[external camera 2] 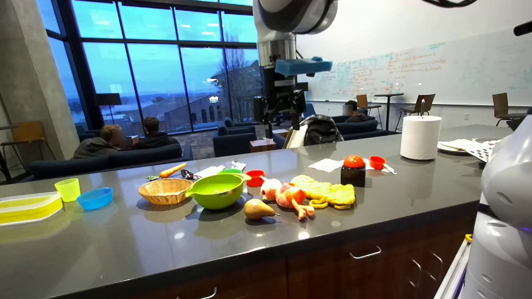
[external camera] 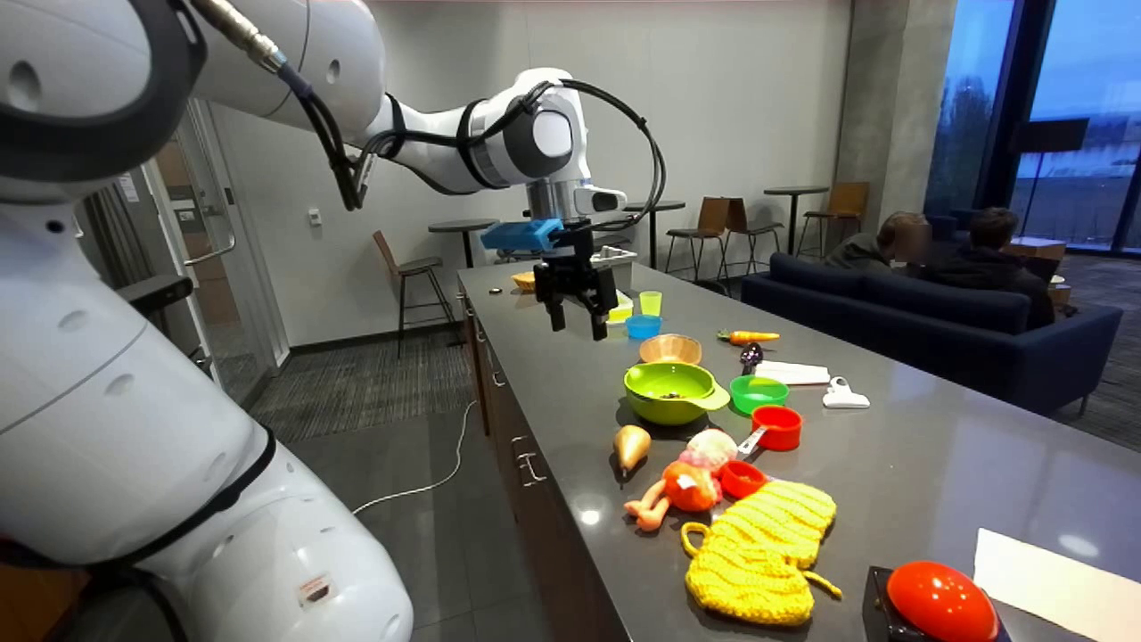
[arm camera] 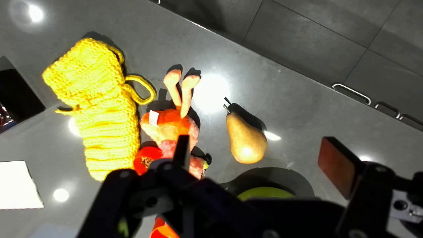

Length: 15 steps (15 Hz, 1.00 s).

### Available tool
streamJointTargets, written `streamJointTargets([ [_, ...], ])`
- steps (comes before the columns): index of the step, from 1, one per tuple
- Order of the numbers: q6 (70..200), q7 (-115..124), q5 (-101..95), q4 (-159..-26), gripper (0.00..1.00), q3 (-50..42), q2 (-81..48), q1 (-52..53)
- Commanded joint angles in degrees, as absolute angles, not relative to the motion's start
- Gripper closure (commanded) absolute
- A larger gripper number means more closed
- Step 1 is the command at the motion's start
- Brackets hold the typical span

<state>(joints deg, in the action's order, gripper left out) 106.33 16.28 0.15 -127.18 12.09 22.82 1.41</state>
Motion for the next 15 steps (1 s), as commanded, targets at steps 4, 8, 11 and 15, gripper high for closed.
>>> streamJointTargets([
  [4, 106.24, 16.62, -0.25, -127.09, 0.00, 11.16, 22.70, 2.50],
  [8, 107.11, 16.37, 0.11, -127.81, 0.00, 10.90, 21.67, 2.73],
  [11, 109.08, 15.89, 0.55, -128.72, 0.00, 10.74, 20.17, 3.03],
  [15, 116.45, 13.65, 2.36, -130.94, 0.00, 10.00, 17.53, 3.97],
])
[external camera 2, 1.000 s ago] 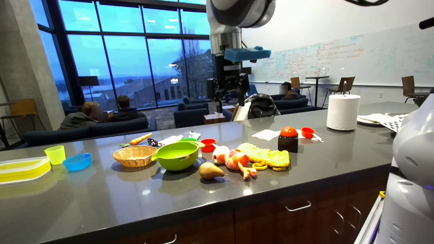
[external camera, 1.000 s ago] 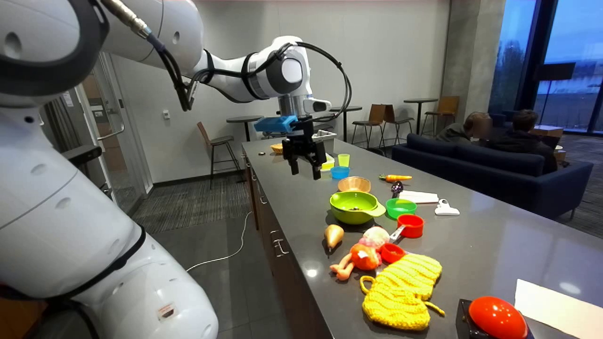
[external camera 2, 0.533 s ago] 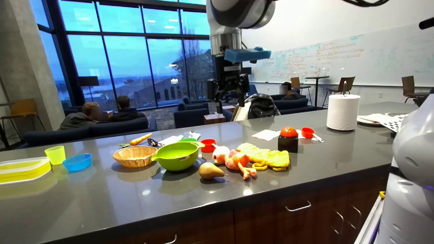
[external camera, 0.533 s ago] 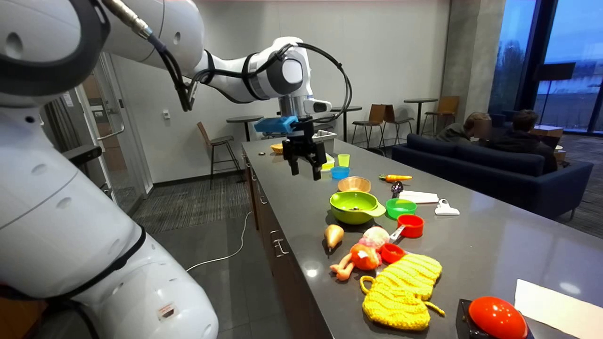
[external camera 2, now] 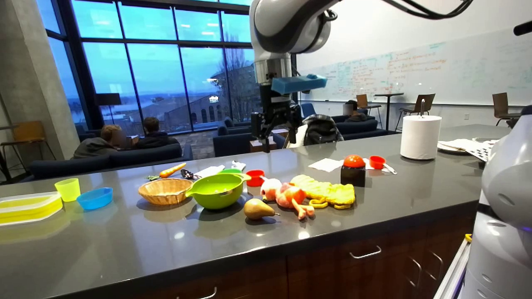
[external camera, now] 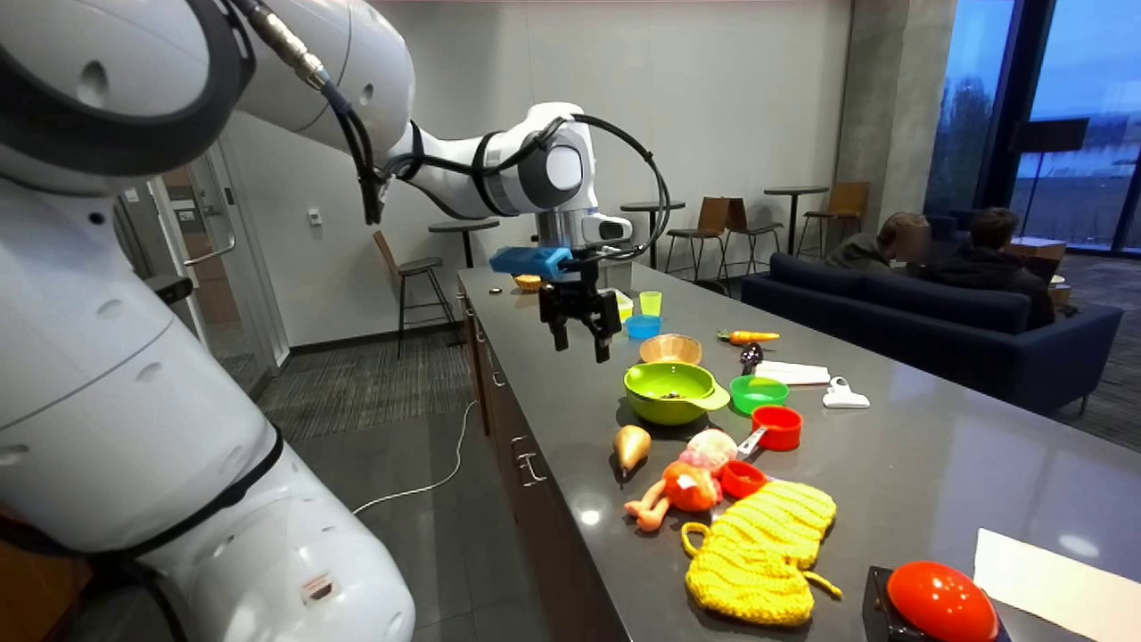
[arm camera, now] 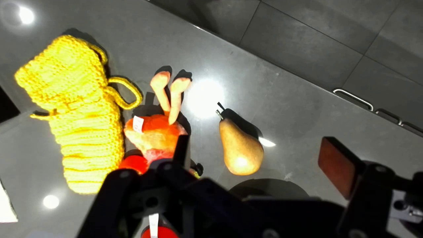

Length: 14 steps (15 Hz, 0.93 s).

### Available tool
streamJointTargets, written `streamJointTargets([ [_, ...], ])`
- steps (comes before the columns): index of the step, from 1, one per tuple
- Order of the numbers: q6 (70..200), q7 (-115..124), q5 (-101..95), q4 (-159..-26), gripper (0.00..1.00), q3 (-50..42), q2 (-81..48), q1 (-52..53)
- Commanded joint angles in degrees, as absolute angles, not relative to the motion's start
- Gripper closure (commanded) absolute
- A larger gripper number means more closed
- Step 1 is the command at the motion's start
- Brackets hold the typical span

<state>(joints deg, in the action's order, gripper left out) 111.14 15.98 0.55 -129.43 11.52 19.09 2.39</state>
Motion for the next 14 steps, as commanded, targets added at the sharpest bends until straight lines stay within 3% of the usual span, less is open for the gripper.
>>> streamJointTargets([
  [1, 120.13, 12.09, 3.28, -131.98, 0.00, 9.64, 16.89, 4.34],
  [6, 130.27, 5.75, 8.97, -134.30, 0.00, 7.78, 12.21, 5.56],
  [14, 130.36, 6.13, 8.27, -133.96, 0.00, 7.73, 11.19, 5.40],
])
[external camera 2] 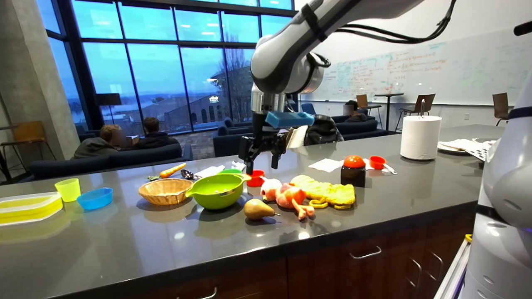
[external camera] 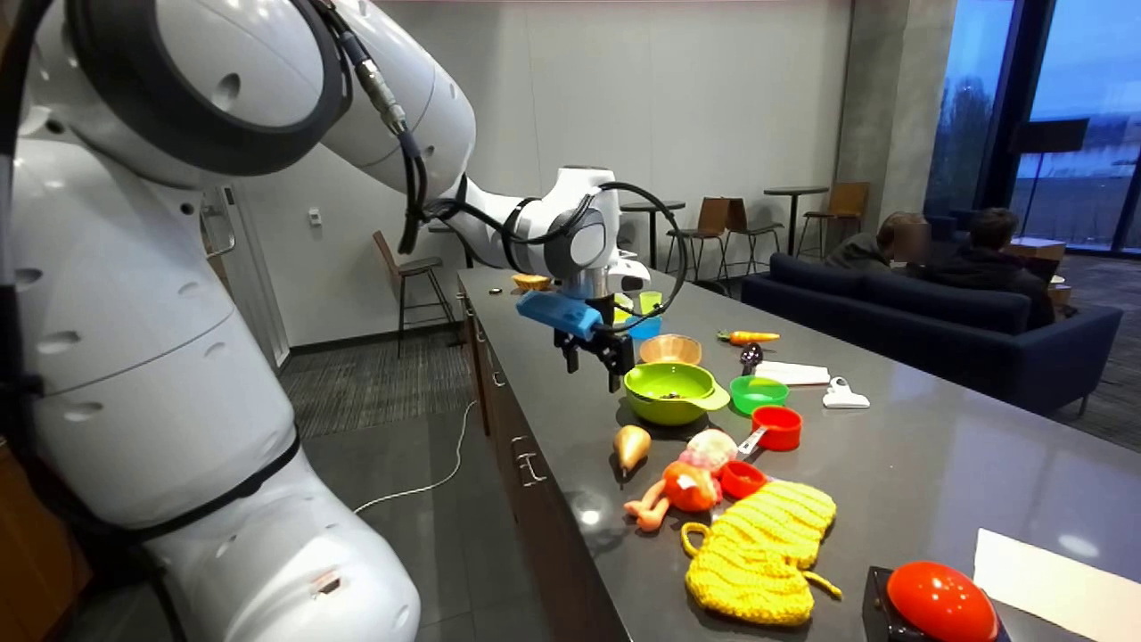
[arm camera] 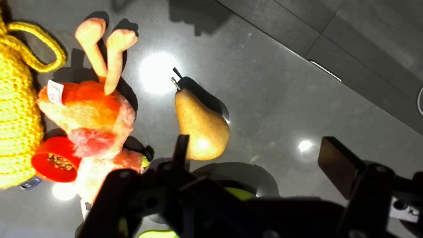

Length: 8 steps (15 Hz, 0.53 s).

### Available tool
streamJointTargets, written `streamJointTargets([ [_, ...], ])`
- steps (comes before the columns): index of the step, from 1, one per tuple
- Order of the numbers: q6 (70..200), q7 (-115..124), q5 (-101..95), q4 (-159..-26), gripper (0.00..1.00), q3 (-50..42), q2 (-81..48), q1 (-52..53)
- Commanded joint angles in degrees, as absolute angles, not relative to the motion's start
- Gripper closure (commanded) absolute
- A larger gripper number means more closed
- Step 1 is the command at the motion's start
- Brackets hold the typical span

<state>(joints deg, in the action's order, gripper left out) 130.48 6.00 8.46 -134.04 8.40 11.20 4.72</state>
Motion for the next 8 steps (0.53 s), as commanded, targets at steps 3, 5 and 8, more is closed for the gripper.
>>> streamJointTargets([
  [3, 130.15, 5.49, 8.76, -133.06, 0.00, 7.57, 9.22, 5.45],
  [5, 129.94, 4.65, 9.29, -132.60, 0.00, 7.25, 7.29, 5.41],
  [8, 130.29, 2.80, 10.61, -132.07, 0.00, 6.56, 4.06, 5.25],
])
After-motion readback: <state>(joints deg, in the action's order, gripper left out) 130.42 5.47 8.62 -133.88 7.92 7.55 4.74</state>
